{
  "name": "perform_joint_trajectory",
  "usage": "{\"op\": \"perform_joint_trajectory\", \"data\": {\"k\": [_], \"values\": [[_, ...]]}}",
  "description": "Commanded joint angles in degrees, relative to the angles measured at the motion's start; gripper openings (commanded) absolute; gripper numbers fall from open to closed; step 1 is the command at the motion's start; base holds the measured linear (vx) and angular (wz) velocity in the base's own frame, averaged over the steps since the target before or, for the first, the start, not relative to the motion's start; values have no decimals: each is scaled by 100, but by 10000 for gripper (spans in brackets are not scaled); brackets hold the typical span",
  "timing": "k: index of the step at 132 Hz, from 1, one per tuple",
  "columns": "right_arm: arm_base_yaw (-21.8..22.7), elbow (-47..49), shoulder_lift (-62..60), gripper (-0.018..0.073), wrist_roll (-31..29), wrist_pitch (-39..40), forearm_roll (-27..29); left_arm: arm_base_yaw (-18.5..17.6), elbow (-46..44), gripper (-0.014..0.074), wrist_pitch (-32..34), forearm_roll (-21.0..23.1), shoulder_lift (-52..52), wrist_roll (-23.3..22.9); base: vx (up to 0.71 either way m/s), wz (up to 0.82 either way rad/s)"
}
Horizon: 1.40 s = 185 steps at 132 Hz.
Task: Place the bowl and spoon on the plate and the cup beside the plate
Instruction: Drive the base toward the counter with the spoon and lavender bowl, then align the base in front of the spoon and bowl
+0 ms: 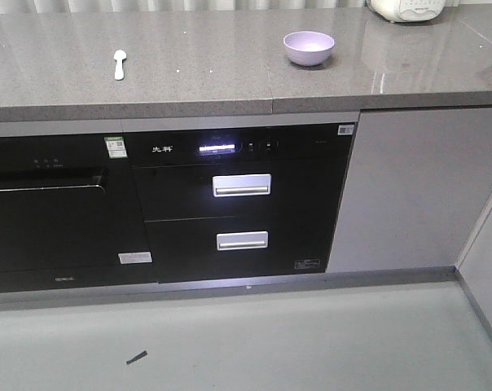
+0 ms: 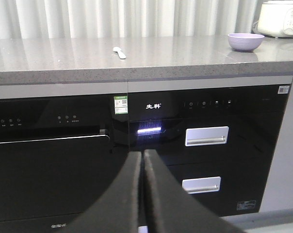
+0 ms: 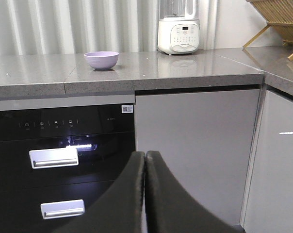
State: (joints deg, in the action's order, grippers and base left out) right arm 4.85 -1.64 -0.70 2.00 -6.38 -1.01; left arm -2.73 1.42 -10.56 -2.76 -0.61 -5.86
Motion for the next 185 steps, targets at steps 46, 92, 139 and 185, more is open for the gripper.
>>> {"op": "perform_joint_trajectory", "data": {"k": [46, 92, 139, 185], "values": [[32, -37, -12, -8, -12, 392, -34, -36, 51, -6, 418, 41, -90, -10, 23, 3], [32, -37, -12, -8, -12, 392, -34, -36, 51, -6, 418, 41, -90, -10, 21, 4], [32, -37, -12, -8, -12, 392, -34, -36, 51, -6, 418, 41, -90, -10, 21, 2], [32, -37, -12, -8, -12, 392, -34, -36, 51, -6, 418, 41, -90, -10, 19, -1]]}}
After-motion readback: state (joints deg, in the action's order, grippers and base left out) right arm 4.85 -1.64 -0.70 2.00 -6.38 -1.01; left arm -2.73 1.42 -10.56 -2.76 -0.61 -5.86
